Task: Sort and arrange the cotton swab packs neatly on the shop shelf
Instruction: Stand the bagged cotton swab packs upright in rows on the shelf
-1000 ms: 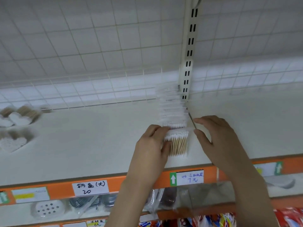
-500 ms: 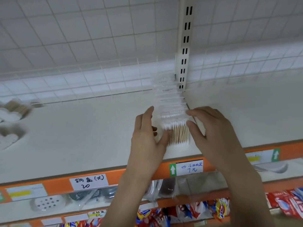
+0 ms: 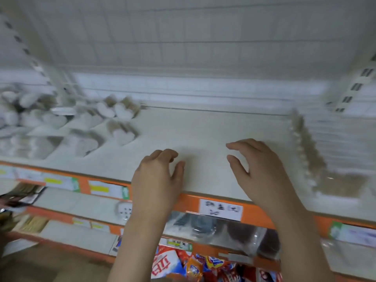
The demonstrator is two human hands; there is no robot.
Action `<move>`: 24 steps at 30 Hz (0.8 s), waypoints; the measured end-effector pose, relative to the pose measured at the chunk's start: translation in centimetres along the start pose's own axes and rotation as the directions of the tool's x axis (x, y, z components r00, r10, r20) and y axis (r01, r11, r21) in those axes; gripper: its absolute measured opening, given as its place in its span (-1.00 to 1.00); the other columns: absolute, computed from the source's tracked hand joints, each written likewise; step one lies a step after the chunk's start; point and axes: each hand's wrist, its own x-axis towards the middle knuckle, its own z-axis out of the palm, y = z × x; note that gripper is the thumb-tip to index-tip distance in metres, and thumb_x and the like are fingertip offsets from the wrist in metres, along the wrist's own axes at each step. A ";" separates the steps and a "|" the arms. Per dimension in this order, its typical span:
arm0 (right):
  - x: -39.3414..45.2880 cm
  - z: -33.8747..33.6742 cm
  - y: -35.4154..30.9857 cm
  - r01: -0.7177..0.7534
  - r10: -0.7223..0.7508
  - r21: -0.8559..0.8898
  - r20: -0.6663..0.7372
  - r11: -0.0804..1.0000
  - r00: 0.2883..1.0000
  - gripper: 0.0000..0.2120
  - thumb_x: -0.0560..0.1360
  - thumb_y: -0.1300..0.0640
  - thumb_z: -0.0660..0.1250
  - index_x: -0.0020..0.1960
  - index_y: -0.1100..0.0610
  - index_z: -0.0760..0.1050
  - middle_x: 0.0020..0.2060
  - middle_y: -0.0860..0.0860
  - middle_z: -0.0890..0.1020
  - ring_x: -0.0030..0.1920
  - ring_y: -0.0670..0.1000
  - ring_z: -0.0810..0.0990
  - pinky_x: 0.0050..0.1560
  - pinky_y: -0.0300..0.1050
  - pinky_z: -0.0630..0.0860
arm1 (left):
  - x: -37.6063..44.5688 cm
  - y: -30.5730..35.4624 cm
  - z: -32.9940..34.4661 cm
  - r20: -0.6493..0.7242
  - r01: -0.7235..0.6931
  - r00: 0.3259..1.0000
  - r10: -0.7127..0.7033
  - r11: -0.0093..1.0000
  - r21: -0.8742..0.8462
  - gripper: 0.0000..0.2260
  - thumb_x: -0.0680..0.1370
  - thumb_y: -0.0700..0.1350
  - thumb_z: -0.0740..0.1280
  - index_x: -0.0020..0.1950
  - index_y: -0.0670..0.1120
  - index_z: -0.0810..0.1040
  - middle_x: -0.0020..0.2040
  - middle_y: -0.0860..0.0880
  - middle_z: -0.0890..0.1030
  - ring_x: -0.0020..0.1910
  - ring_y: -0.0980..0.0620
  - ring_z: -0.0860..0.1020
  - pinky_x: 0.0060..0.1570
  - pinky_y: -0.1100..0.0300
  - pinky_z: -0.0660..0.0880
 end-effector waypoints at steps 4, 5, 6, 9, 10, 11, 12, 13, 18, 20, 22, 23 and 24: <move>2.1 5.4 -6.1 0.053 -0.055 0.037 0.072 0.998 0.996 -0.77 0.53 0.15 0.25 0.17 0.10 0.53 0.07 -0.06 0.57 0.11 -0.02 0.48 0.08 -0.30 0.26 | 0.9 -7.4 -4.5 -0.042 0.065 0.997 -0.063 0.997 0.034 -0.81 0.49 -0.08 0.36 0.05 -0.12 0.60 -0.07 -0.05 0.62 -0.10 -0.13 0.55 -0.13 0.01 0.49; 2.6 6.7 -7.8 0.061 -0.065 0.046 0.083 0.997 0.994 -0.77 0.53 0.15 0.26 0.17 0.10 0.53 0.07 -0.07 0.57 0.11 -0.03 0.48 0.08 -0.30 0.27 | 1.2 -9.2 -5.6 -0.045 0.076 0.996 -0.074 0.996 0.039 -0.81 0.49 -0.08 0.36 0.04 -0.13 0.60 -0.07 -0.06 0.62 -0.12 -0.14 0.56 -0.13 0.00 0.48; 3.0 7.9 -9.5 0.069 -0.074 0.056 0.095 0.996 0.993 -0.77 0.53 0.14 0.26 0.17 0.09 0.53 0.07 -0.07 0.56 0.11 -0.03 0.48 0.10 -0.29 0.28 | 1.6 -11.0 -6.7 -0.049 0.087 0.995 -0.084 0.995 0.044 -0.81 0.49 -0.08 0.36 0.04 -0.13 0.60 -0.07 -0.07 0.62 -0.14 -0.15 0.56 -0.14 0.00 0.48; 4.3 11.3 -14.1 0.096 -0.106 0.078 0.138 0.992 0.985 -0.76 0.52 0.13 0.26 0.18 0.08 0.52 0.08 -0.08 0.54 0.12 -0.04 0.46 0.17 -0.19 0.34 | 2.8 -16.0 -9.4 -0.063 0.120 0.991 -0.115 0.990 0.070 -0.80 0.49 -0.07 0.36 0.05 -0.13 0.60 -0.05 -0.08 0.61 -0.07 -0.17 0.54 -0.12 0.00 0.47; 4.7 12.2 -15.4 0.099 -0.111 0.083 0.148 0.992 0.983 -0.75 0.53 0.12 0.26 0.19 0.08 0.51 0.08 -0.08 0.54 0.13 -0.05 0.45 0.18 -0.18 0.34 | 3.2 -17.5 -10.2 -0.058 0.129 0.991 -0.124 0.989 0.079 -0.80 0.49 -0.07 0.36 0.05 -0.13 0.60 -0.05 -0.09 0.61 -0.05 -0.17 0.53 -0.11 -0.01 0.47; 5.1 13.0 -16.6 0.099 -0.112 0.086 0.159 0.991 0.981 -0.74 0.53 0.11 0.25 0.20 0.07 0.51 0.09 -0.09 0.53 0.13 -0.05 0.44 0.19 -0.18 0.34 | 3.6 -18.9 -10.8 -0.050 0.137 0.990 -0.133 0.987 0.084 -0.80 0.49 -0.07 0.35 0.06 -0.13 0.60 -0.04 -0.09 0.61 -0.04 -0.17 0.53 -0.10 -0.01 0.47; 5.4 13.7 -17.6 0.096 -0.110 0.086 0.170 0.992 0.979 -0.74 0.53 0.10 0.24 0.21 0.06 0.50 0.10 -0.09 0.53 0.14 -0.06 0.44 0.19 -0.18 0.33 | 3.8 -20.1 -11.4 -0.042 0.145 0.989 -0.142 0.986 0.083 -0.80 0.50 -0.07 0.35 0.06 -0.13 0.60 -0.04 -0.09 0.61 -0.04 -0.17 0.53 -0.09 -0.02 0.47; 5.7 14.3 -18.5 0.093 -0.106 0.083 0.178 0.992 0.978 -0.74 0.53 0.09 0.24 0.21 0.06 0.49 0.11 -0.09 0.52 0.14 -0.06 0.43 0.19 -0.17 0.33 | 4.1 -21.1 -11.9 -0.035 0.153 0.988 -0.151 0.985 0.076 -0.80 0.50 -0.07 0.35 0.06 -0.13 0.60 -0.04 -0.09 0.61 -0.04 -0.17 0.53 -0.09 -0.02 0.47; 7.0 16.5 -21.1 0.085 -0.090 0.033 0.208 0.996 0.974 -0.73 0.55 0.08 0.22 0.23 0.05 0.47 0.15 -0.11 0.50 0.16 -0.07 0.42 0.15 -0.26 0.26 | 5.1 -24.6 -13.1 -0.024 0.167 0.986 -0.167 0.985 0.031 -0.81 0.49 -0.09 0.35 0.05 -0.13 0.60 -0.05 -0.07 0.62 -0.02 -0.14 0.54 -0.07 -0.04 0.48; 7.7 17.1 -21.8 0.090 -0.094 0.030 0.213 0.996 0.973 -0.74 0.54 0.09 0.22 0.22 0.06 0.48 0.14 -0.10 0.51 0.16 -0.06 0.43 0.15 -0.25 0.27 | 5.5 -25.5 -13.4 -0.023 0.174 0.985 -0.173 0.985 0.021 -0.81 0.49 -0.09 0.35 0.06 -0.13 0.60 -0.06 -0.07 0.62 -0.02 -0.14 0.54 -0.07 -0.04 0.49; 8.3 17.5 -22.3 0.098 -0.104 0.038 0.211 0.994 0.972 -0.74 0.54 0.09 0.23 0.21 0.06 0.49 0.13 -0.10 0.52 0.16 -0.06 0.43 0.15 -0.24 0.28 | 6.0 -26.2 -13.4 -0.021 0.176 0.984 -0.176 0.984 0.018 -0.80 0.49 -0.09 0.35 0.06 -0.13 0.60 -0.05 -0.08 0.61 -0.02 -0.14 0.54 -0.06 -0.04 0.48; 8.6 17.8 -22.4 0.105 -0.112 0.043 0.209 0.994 0.972 -0.74 0.54 0.10 0.23 0.21 0.06 0.49 0.13 -0.10 0.52 0.16 -0.06 0.43 0.15 -0.24 0.28 | 6.3 -26.4 -13.4 -0.020 0.175 0.984 -0.175 0.984 0.021 -0.80 0.49 -0.10 0.35 0.06 -0.14 0.60 -0.05 -0.09 0.61 -0.01 -0.14 0.54 -0.06 -0.04 0.48; 9.0 18.0 -22.4 0.112 -0.120 0.049 0.207 0.992 0.971 -0.74 0.54 0.10 0.23 0.21 0.06 0.49 0.13 -0.10 0.52 0.17 -0.07 0.43 0.14 -0.25 0.27 | 6.7 -26.5 -13.3 -0.021 0.175 0.984 -0.175 0.984 0.026 -0.80 0.49 -0.10 0.35 0.06 -0.14 0.60 -0.05 -0.09 0.61 -0.01 -0.14 0.53 -0.06 -0.04 0.48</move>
